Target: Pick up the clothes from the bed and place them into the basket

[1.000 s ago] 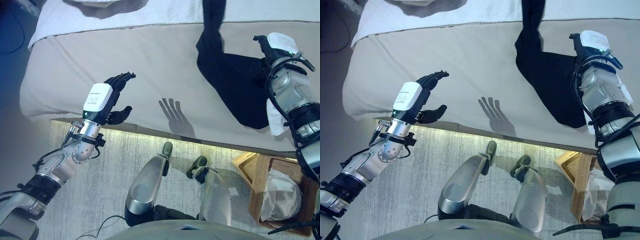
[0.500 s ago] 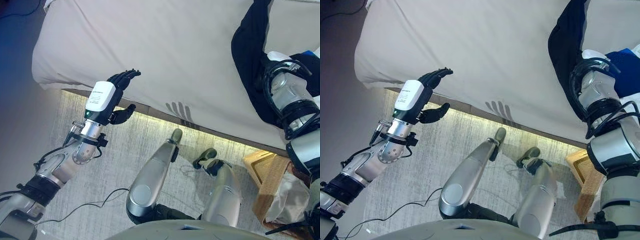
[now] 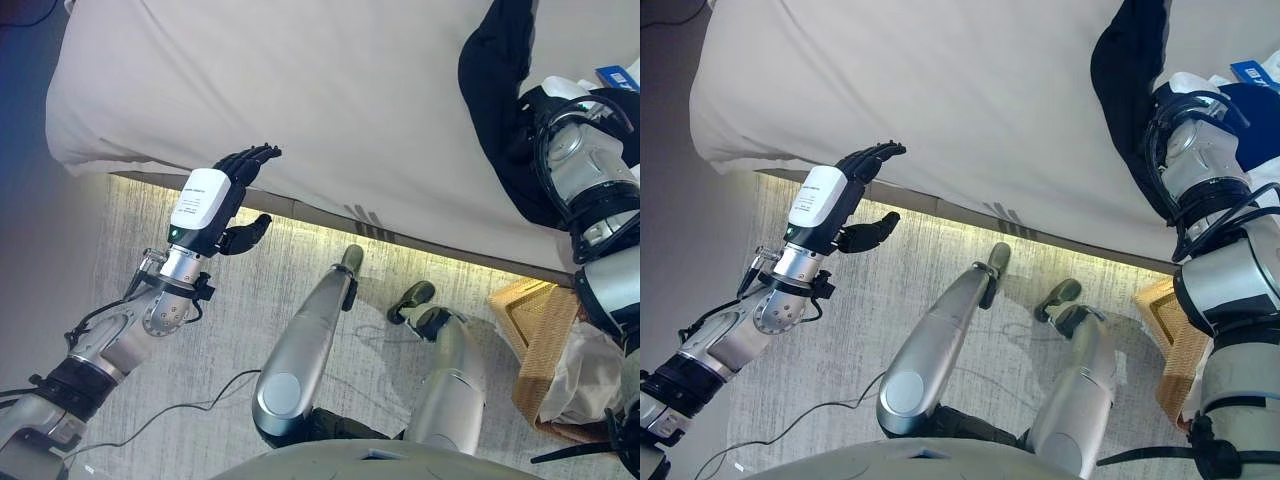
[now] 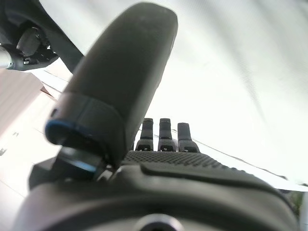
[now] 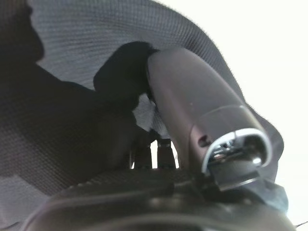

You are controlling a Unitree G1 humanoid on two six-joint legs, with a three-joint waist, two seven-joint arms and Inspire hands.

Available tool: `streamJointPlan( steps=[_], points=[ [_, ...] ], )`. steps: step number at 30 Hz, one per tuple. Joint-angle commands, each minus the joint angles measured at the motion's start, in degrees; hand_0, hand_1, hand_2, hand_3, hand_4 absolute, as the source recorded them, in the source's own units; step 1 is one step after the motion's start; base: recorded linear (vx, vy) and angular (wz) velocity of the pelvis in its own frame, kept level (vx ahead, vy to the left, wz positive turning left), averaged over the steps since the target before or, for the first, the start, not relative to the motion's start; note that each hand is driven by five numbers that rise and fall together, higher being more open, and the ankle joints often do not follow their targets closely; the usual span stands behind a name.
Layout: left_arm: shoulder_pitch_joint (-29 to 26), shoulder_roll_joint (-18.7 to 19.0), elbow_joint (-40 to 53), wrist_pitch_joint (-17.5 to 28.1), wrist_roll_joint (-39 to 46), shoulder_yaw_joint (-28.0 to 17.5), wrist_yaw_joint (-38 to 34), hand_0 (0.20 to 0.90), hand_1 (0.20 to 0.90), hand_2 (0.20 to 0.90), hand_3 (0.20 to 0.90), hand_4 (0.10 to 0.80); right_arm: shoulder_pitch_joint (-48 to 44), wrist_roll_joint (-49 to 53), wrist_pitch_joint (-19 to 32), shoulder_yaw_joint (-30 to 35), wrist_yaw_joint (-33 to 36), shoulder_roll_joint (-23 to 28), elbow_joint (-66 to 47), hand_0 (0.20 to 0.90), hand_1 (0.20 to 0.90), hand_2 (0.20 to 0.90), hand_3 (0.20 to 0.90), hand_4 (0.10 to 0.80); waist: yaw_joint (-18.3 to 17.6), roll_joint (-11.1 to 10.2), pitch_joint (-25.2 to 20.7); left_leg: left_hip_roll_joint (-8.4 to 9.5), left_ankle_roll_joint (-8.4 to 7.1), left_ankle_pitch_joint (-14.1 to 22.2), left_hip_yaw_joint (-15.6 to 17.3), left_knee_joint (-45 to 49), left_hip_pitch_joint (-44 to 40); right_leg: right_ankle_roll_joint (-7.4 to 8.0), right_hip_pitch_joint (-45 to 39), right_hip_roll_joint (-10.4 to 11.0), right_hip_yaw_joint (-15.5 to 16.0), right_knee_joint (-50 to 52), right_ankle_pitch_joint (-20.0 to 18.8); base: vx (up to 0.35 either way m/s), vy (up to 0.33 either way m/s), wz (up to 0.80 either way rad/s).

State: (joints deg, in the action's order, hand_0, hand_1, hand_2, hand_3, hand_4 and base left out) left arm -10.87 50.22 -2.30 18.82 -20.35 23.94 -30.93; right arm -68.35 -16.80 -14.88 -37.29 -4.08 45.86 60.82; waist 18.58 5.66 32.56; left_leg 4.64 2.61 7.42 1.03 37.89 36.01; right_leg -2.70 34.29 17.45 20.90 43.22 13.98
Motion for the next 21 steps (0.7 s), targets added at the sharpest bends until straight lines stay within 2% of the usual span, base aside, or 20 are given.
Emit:
streamJointPlan(
  steps=[1, 3, 4, 6, 11, 12, 15, 21],
  points=[
    [-1.3, 0.4, 6.8, 2.0, 0.5, -4.0, -4.4, 0.9, 0.9, 0.9, 0.9, 0.8, -2.3, 1.0, 2.2, -2.6, 4.8, 4.2, 0.7, 0.3, 0.3, 0.3, 0.2, 0.1, -1.5, 2.3, -2.8, -0.24, 0.05, -0.1, -1.4, -8.8, -7.4, 3.53, -8.3, -2.3, -0.1, -2.4, -1.2, -0.004, -0.005, -0.22],
    [-1.5, 0.4, 6.2, 1.5, 0.8, -4.2, -4.0, 0.9, 0.9, 0.9, 0.9, 0.8, -2.1, 1.3, 3.0, -1.9, 5.7, 4.6, -0.4, 0.3, 0.3, 0.3, 0.2, 0.1, -2.2, 1.6, -2.8, -0.82, -0.2, -0.6, -1.5, -11.3, -11.0, 3.89, -11.5, -2.6, -0.4, -5.3, -1.9, -0.033, 0.004, -0.16],
    [-1.8, 0.6, 6.1, 0.8, 1.1, -4.6, -3.5, 0.9, 0.9, 0.9, 0.9, 0.8, -2.0, 2.7, 2.9, -1.3, 5.6, 5.1, -1.5, 0.3, 0.3, 0.3, 0.2, 0.1, -2.6, 1.4, -2.8, -1.4, -0.05, -2.7, -1.2, -13.4, -12.4, 3.36, -13.0, -2.9, 0.3, -7.9, -3.9, -0.066, 0.003, -0.15],
    [-2.2, 0.9, 5.4, -0.8, 1.9, -5.0, -2.5, 0.9, 0.9, 0.9, 0.9, 0.8, -1.6, 6.4, 3.0, 0.2, 4.8, 5.7, -2.8, 0.3, 0.3, 0.3, 0.2, 0.1, -3.4, 0.4, -2.8, -2.07, -0.37, -3.2, -1.0, -15.7, -16.4, 3.73, -17.0, -3.4, 0.0, -11.1, -4.8, -0.02, -0.022, -0.14],
    [-2.4, 1.5, 4.7, -1.4, 3.4, -5.8, -1.6, 0.9, 0.9, 0.9, 0.9, 0.8, -1.0, 8.5, 4.5, 1.9, 6.0, 7.9, -5.1, 0.3, 0.3, 0.3, 0.2, 0.1, -4.4, -1.2, -3.9, -3.04, -0.79, -3.0, -0.2, -18.1, -21.3, 3.91, -22.6, -4.5, -0.2, -15.7, -5.6, 0.046, -0.036, -0.15],
    [-1.9, 1.3, 4.4, 0.2, 3.5, -6.4, -1.2, 0.9, 0.9, 0.9, 0.9, 0.8, -0.6, 9.9, 5.1, 3.1, 6.7, 9.2, -6.2, 0.3, 0.3, 0.3, 0.2, 0.1, -4.9, -2.2, -5.9, -3.59, -1.07, -2.7, 0.3, -19.1, -23.2, 3.93, -24.7, -5.1, -0.4, -17.6, -5.8, 0.107, -0.043, -0.12],
    [-1.1, 0.8, 5.0, 2.1, 4.1, -7.1, 0.0, 0.9, 0.9, 0.9, 0.9, 0.8, 0.4, 11.5, 6.7, 5.0, 8.7, 10.9, -7.1, 0.3, 0.3, 0.3, 0.2, 0.1, -5.4, -3.7, -8.9, -4.21, -1.63, -2.5, 0.8, -21.2, -26.6, 4.06, -28.7, -6.4, -0.6, -21.2, -6.2, 0.104, -0.047, -0.14],
    [0.1, 0.0, 2.5, 3.0, 3.4, -5.5, 4.1, 0.9, 0.9, 0.9, 0.9, 0.8, 2.1, 14.2, 11.7, 7.1, 9.8, 14.2, -8.6, 0.3, 0.3, 0.3, 0.2, 0.1, -6.7, -6.0, -15.9, -4.76, -2.47, -4.1, 1.2, -28.3, -33.2, 4.96, -34.7, -9.1, -1.5, -28.0, -7.3, 0.098, -0.037, -0.11]
  ],
)
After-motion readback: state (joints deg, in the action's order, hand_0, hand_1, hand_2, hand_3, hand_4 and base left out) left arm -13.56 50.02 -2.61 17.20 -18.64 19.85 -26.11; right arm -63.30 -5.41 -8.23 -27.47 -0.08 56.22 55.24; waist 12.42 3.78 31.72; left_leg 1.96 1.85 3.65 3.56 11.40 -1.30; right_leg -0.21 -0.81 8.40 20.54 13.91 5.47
